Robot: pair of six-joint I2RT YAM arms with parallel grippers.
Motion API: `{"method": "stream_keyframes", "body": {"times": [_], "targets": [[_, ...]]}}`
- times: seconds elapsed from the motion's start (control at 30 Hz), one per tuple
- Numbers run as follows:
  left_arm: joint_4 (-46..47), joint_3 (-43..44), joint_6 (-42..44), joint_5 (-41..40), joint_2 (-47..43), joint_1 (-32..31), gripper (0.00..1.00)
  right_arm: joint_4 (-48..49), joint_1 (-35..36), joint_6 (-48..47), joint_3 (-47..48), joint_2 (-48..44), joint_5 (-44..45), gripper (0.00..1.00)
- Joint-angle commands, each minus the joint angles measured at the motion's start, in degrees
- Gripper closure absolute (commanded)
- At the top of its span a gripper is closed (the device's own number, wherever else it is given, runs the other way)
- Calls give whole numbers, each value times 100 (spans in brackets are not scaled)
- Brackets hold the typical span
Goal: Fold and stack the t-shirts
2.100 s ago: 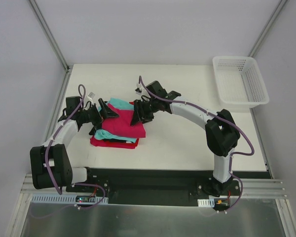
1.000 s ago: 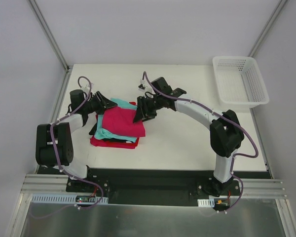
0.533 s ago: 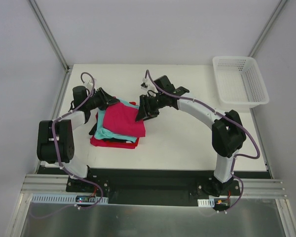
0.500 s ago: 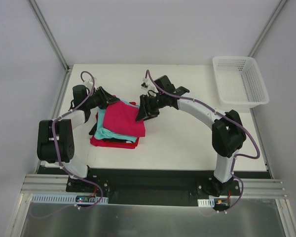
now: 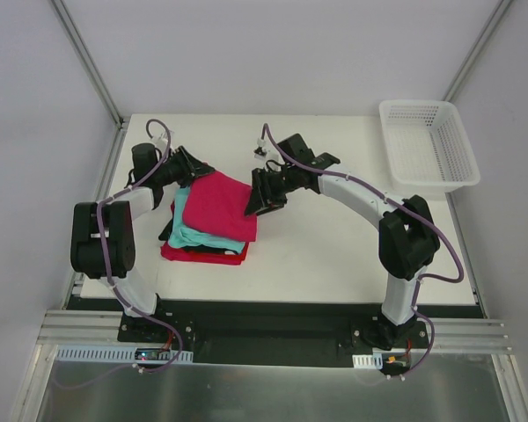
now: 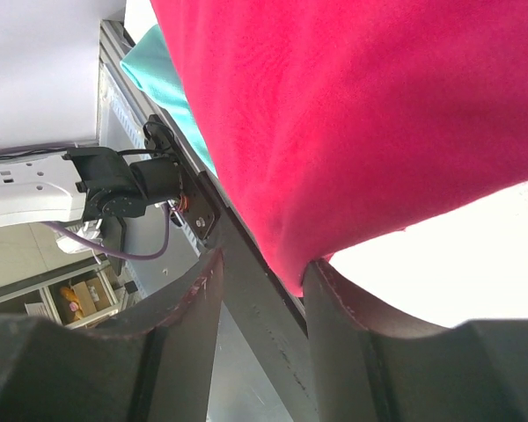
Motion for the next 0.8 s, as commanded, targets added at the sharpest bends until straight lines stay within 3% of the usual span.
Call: {"method": "stream_keyframes", "body": {"times": [0.0,0.03,0.13,0.3,0.43,0.77], "targets": [[304,123,81,146,77,-41,67,-121,-18,-132,92,-263,-153,55],[313,114,72,146,68,-50,46,-129,-18,-115,118,-254,-161,55],[182,97,81,138,-11,-68,1,-182,-18,-123,214,-228,-170,53],[-503,290,274,-11,-362,-94,1,-349,-18,-193,382,-245,-109,51],[-1599,308,493,-214,-932,-182,1,-306,-9,-211,207,-315,-109,51],[-2481,-904,362,-232,-2234,-613,1,-59,-194,-211,-233,-456,-135,51]]}}
